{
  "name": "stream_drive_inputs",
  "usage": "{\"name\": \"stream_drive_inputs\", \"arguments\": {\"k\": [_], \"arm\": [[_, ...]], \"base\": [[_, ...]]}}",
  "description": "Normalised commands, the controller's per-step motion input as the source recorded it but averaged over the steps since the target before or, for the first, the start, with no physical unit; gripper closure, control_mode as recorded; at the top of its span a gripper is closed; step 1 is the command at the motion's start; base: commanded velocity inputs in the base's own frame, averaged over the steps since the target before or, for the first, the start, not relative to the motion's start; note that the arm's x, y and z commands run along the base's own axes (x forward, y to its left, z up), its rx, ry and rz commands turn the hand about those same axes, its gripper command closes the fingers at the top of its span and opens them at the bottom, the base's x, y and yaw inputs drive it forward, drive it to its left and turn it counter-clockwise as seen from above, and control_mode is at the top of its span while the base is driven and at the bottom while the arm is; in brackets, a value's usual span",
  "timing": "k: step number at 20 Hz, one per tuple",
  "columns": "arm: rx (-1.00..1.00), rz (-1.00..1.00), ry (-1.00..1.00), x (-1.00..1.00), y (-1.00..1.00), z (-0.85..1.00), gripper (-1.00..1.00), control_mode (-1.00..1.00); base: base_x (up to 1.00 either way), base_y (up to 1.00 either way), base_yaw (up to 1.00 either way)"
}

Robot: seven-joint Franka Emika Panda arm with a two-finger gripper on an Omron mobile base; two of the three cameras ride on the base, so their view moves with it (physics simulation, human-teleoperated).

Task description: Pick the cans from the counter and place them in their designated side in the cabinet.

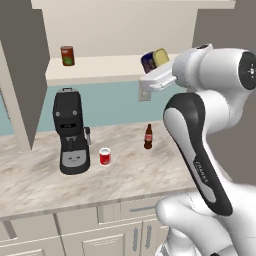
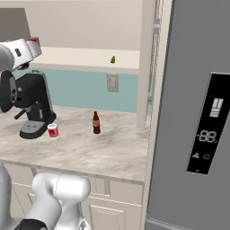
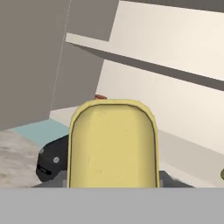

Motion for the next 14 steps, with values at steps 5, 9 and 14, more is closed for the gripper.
{"name": "stream_drive_inputs", "arguments": {"k": [5, 9, 14], "arm": [[0.0, 0.02, 0.0, 0.25, 0.1, 0.0, 1.0, -1.0], [0.0, 0.01, 0.0, 0.27, 0.15, 0.0, 1.0, -1.0], [0.0, 0.01, 0.0, 0.33, 0.15, 0.0, 1.0, -1.0]], "base": [[0.0, 0.0, 0.0], [0.0, 0.0, 0.0], [0.0, 0.0, 0.0]]}}
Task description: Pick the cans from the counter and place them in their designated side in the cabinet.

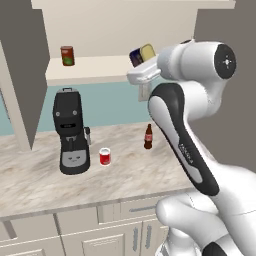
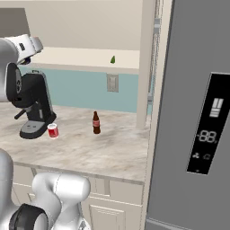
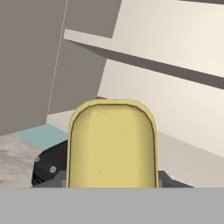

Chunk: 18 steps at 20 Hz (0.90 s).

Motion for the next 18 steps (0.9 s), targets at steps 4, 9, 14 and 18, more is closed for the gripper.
{"name": "stream_drive_inputs", "arguments": {"k": [4, 9, 14, 18], "arm": [[0.0, 0.0, 0.0, 0.32, 0.1, 0.0, 1.0, -1.0], [0.0, 0.0, 0.0, 0.26, 0.05, 0.0, 1.0, -1.0], [0.0, 0.0, 0.02, 0.24, 0.07, 0.0, 1.0, -1.0], [0.0, 0.0, 0.04, 0.27, 0.13, 0.0, 1.0, -1.0]], "base": [[0.0, 0.0, 0.0], [0.0, 0.0, 0.0], [0.0, 0.0, 0.0], [0.0, 0.0, 0.0]]}}
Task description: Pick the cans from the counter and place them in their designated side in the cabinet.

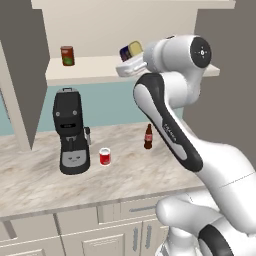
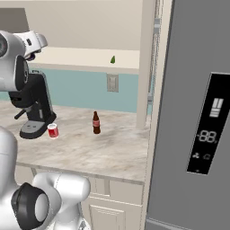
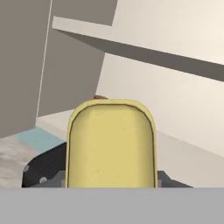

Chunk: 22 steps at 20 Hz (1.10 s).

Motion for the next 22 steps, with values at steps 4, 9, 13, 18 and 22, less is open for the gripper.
{"name": "stream_drive_inputs", "arguments": {"k": [4, 9, 13, 18, 22], "arm": [[0.0, 0.0, 0.07, 0.25, 0.11, -0.04, 1.0, -1.0], [0.0, 0.0, 0.06, 0.22, 0.11, -0.12, 1.0, -1.0], [0.0, 0.0, 0.06, 0.25, 0.13, -0.13, 1.0, -1.0], [0.0, 0.01, 0.02, 0.23, 0.1, -0.09, 1.0, -1.0], [0.0, 0.02, 0.0, 0.15, 0.05, -0.05, 1.0, -1.0]], "base": [[0.0, 0.0, 0.0], [0.0, 0.0, 0.0], [0.0, 0.0, 0.0], [0.0, 0.0, 0.0], [0.0, 0.0, 0.0]]}}
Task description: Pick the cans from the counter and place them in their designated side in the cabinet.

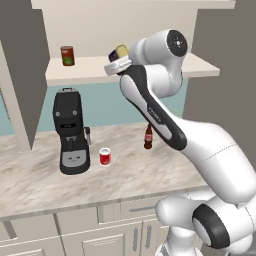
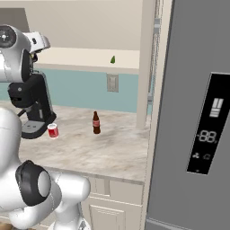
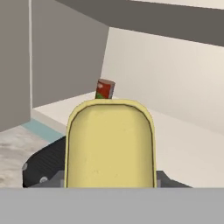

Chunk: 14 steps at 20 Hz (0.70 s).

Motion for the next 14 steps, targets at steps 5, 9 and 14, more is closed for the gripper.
{"name": "stream_drive_inputs", "arguments": {"k": [5, 9, 14], "arm": [[0.0, 0.01, 0.0, 0.14, 0.04, -0.11, 1.0, -1.0], [0.0, 0.01, 0.0, 0.17, 0.04, -0.13, 1.0, -1.0], [0.0, 0.01, 0.0, 0.22, 0.05, -0.03, 1.0, -1.0]], "base": [[0.0, 0.0, 0.0], [0.0, 0.0, 0.0], [0.0, 0.0, 0.0]]}}
